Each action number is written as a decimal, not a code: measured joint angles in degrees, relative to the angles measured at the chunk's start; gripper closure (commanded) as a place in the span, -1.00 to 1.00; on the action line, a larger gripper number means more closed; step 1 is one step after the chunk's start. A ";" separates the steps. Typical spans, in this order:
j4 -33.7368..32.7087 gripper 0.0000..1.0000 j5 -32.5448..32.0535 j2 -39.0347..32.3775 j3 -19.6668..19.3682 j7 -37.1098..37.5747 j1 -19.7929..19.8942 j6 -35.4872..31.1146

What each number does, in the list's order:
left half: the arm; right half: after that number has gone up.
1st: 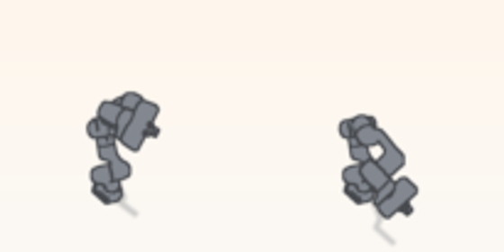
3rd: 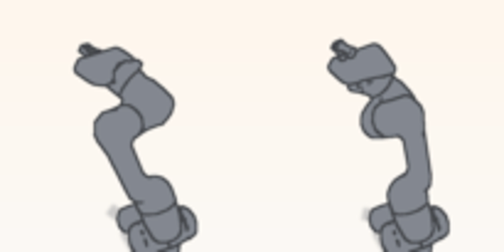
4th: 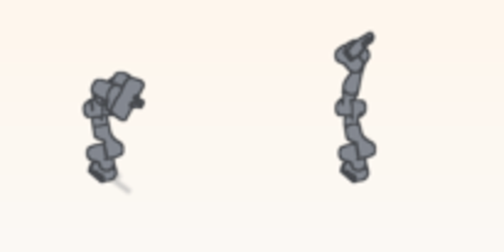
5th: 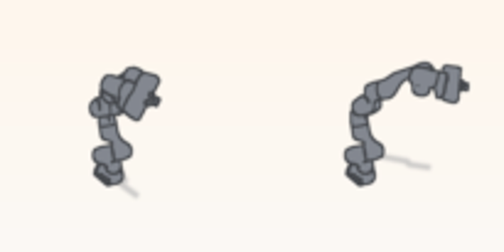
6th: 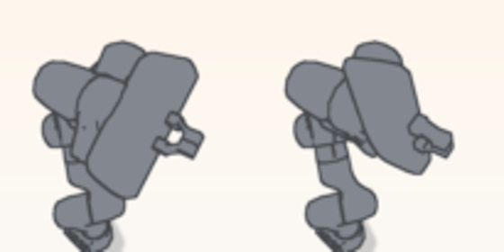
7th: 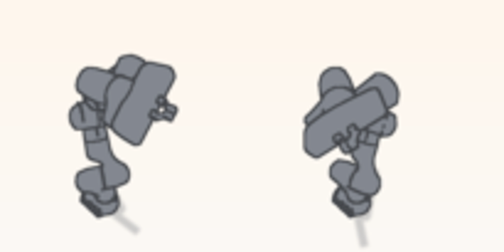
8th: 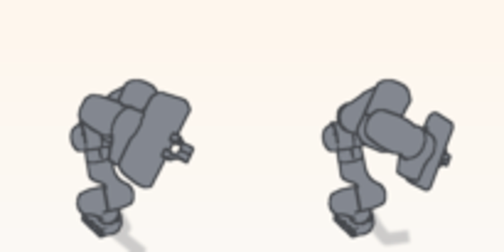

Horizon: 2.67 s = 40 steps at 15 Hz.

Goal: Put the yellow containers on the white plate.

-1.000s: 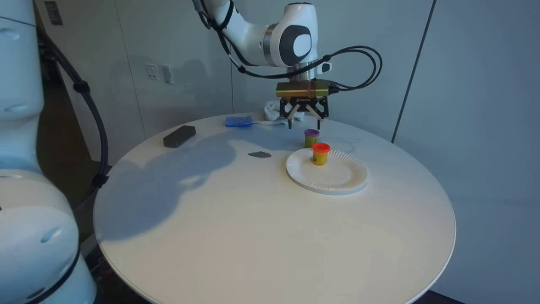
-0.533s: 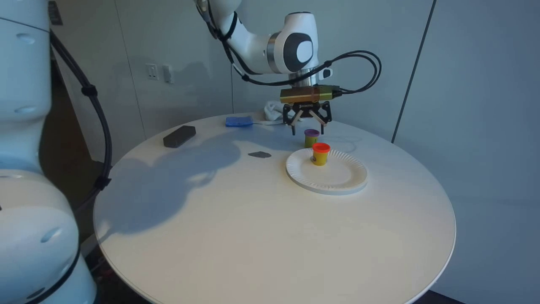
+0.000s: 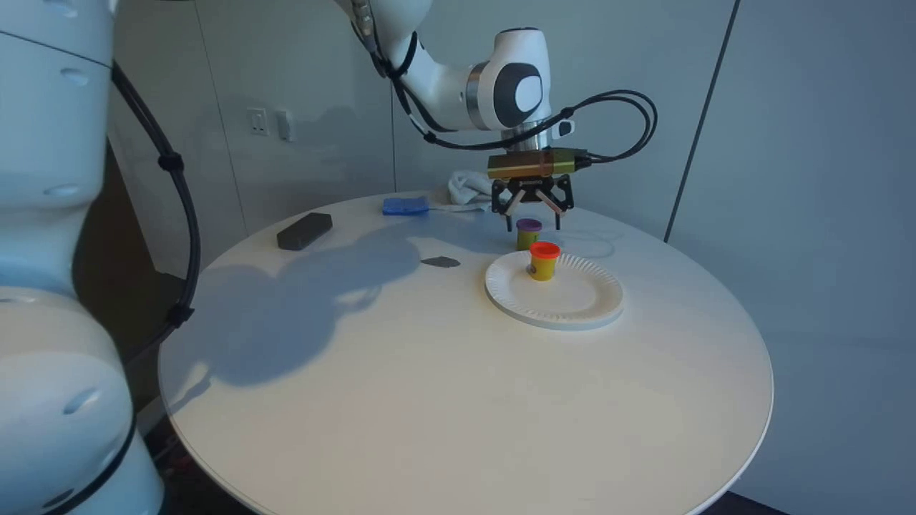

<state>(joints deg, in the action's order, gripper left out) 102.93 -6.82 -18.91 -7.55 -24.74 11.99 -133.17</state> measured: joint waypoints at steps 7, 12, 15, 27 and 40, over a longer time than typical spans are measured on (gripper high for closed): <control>-3.40 0.44 0.81 -2.15 0.85 -0.94 0.92 0.25; -3.81 0.44 1.33 -2.22 1.41 -1.32 1.04 0.47; -4.10 0.44 1.20 -1.63 1.09 -1.22 1.22 0.55; -0.09 0.44 -6.69 13.54 -5.15 6.74 1.41 14.61; 16.73 0.44 -5.03 16.73 -6.10 21.92 1.64 14.77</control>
<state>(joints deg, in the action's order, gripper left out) 119.66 -11.86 -2.18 -13.65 -2.83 13.63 -118.41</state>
